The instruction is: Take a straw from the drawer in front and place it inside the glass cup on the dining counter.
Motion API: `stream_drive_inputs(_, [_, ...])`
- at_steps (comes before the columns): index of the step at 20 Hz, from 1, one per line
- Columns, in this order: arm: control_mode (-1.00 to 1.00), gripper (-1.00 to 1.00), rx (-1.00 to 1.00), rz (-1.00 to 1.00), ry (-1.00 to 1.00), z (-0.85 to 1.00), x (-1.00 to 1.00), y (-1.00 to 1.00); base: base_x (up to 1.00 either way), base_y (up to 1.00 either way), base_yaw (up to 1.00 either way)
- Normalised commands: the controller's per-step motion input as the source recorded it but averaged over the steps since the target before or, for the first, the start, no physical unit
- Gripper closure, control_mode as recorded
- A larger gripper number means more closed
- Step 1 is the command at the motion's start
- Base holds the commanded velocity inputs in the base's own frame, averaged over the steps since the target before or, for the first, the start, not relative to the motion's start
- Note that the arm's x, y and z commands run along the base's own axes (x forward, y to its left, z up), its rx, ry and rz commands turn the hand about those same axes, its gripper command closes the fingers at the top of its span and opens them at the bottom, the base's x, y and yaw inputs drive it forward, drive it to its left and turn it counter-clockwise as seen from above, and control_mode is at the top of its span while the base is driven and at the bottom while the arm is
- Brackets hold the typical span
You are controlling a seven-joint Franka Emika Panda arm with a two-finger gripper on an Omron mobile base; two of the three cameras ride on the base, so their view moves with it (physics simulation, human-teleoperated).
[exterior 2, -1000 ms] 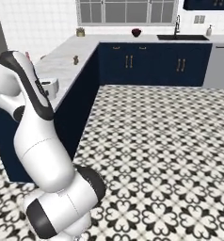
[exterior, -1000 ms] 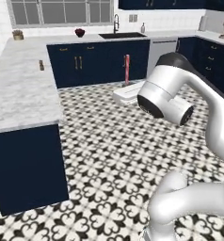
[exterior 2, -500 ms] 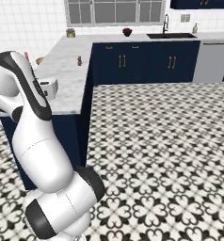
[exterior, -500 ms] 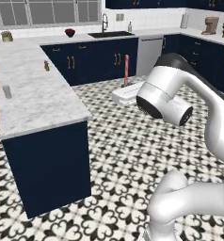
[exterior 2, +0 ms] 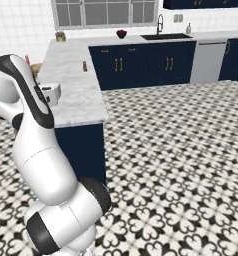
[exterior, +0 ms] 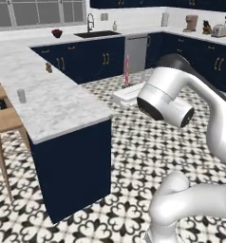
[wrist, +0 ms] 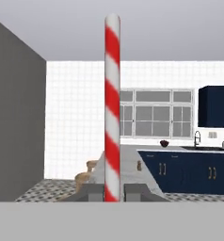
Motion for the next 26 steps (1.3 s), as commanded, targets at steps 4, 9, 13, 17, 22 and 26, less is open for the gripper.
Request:
stream_drive_inputs(4, [1.00, 1.00, 0.00, 0.00, 0.00, 0.00, 0.00, 0.00, 0.16, 1.00, -0.34])
stream_drive_inputs(9, [1.00, 1.00, 0.00, 0.00, 0.00, 0.00, 0.00, 0.00, 0.12, 1.00, -0.33])
stream_drive_inputs(13, [1.00, 1.00, 0.00, 0.00, 0.00, 0.00, 0.00, 0.00, 0.02, 1.00, -0.33])
stream_drive_inputs(17, [1.00, 1.00, 0.00, 0.00, 0.00, 0.00, 0.00, 0.00, 0.00, 1.00, -0.33])
stream_drive_inputs(22, [1.00, 1.00, 0.00, 0.00, 0.00, 0.00, 0.00, 0.00, 0.00, 1.00, -0.38])
stream_drive_inputs(26, [1.00, 1.00, 0.00, 0.00, 0.00, 0.00, 0.00, 0.00, 0.00, 1.00, -0.42])
